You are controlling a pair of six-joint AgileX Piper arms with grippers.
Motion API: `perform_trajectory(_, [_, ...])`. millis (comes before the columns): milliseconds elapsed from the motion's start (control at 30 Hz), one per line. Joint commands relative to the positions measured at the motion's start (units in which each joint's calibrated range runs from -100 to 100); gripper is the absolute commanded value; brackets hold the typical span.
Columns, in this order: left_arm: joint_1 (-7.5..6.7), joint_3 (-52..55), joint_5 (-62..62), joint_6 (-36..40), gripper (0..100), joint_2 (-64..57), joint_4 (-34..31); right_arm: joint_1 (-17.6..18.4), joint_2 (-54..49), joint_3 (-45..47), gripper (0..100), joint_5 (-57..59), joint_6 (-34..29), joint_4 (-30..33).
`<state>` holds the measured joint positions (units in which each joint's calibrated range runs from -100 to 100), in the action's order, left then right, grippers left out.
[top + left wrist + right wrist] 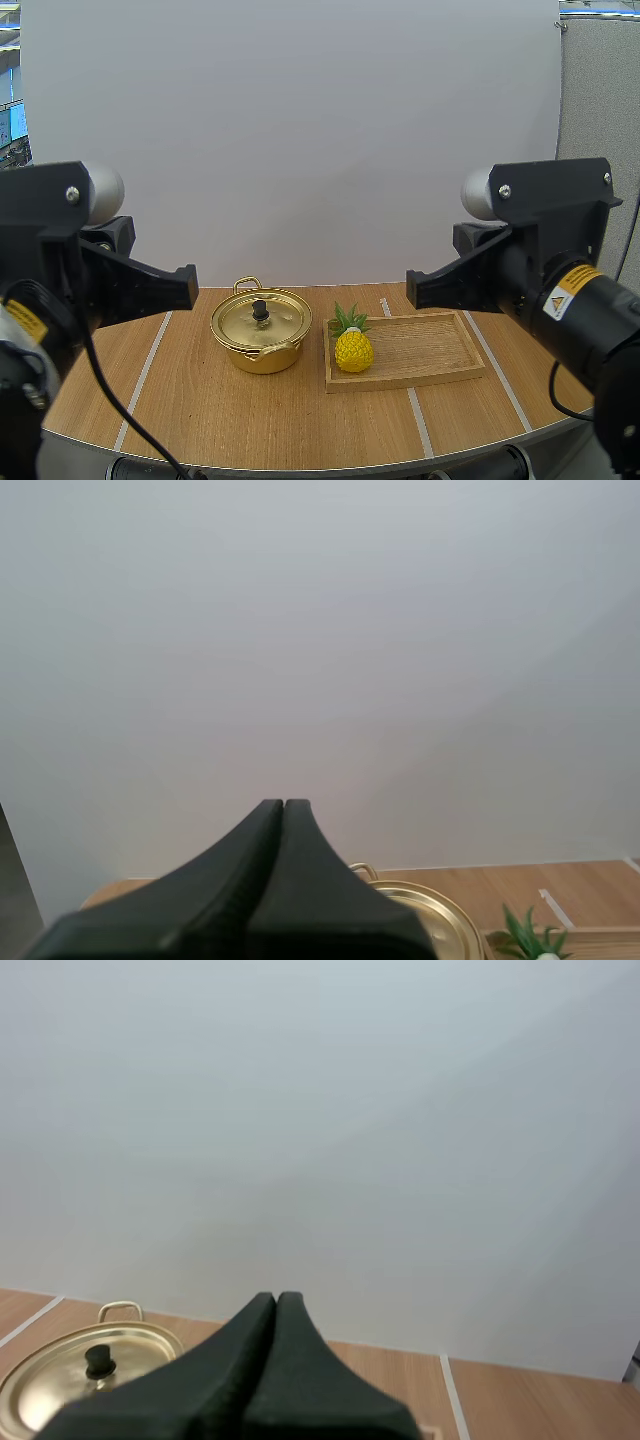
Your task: Open the pot, put the grape inside, and close it
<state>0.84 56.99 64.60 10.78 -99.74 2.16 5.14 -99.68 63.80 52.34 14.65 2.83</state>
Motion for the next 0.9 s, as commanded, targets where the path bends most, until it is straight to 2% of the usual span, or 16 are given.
perform_trajectory(0, [-0.15,9.52,-9.62,-5.33,0,-0.26,-2.69,-0.28,-0.32,7.38,0,-15.24,0.19,3.86])
perform_trajectory(67, [-0.15,11.89,-11.48,-9.9,0,-0.26,-3.13,-0.28,-0.32,9.92,0,-15.24,0.19,5.39])
perform_trajectory(200, [-0.15,17.28,-23.38,-11.32,0,-0.26,-3.13,-0.44,-0.32,15.24,0,-17.91,0.19,5.63])
perform_trajectory(300, [-0.15,22.16,-30.7,-11.32,0,-0.26,-3.13,-1.54,-0.32,20.58,0,-25.97,0.19,5.63])
perform_trajectory(400, [-0.15,28.15,-36.83,-11.32,0,-0.26,-3.13,-2.55,-0.32,26.09,0,-38.83,0.19,5.63])
perform_trajectory(533, [-0.15,36.12,-52.92,-10.15,0,-0.26,-3.02,-3.08,-0.32,32.72,0,-49.46,-0.11,5.63])
perform_trajectory(633, [-0.15,41.37,-61.47,-7.18,0,-0.26,-3.02,-3.08,-0.32,36.2,0,-49.69,-0.11,5.63])
perform_trajectory(700, [-0.15,43.01,-62.66,-4.99,0,-0.26,-3.02,-3.08,-0.32,36.2,0,-49.52,-0.11,5.63])
perform_trajectory(767, [-0.22,43.01,-62.87,-2.38,0,-0.26,-2.87,-3.08,-0.32,36.2,0,-44.89,-0.21,4.49])
perform_trajectory(867, [-0.42,43.01,-55.52,1.02,0,-0.26,-2.87,-3.08,-0.32,36.2,0,-42.81,-0.21,3.17])
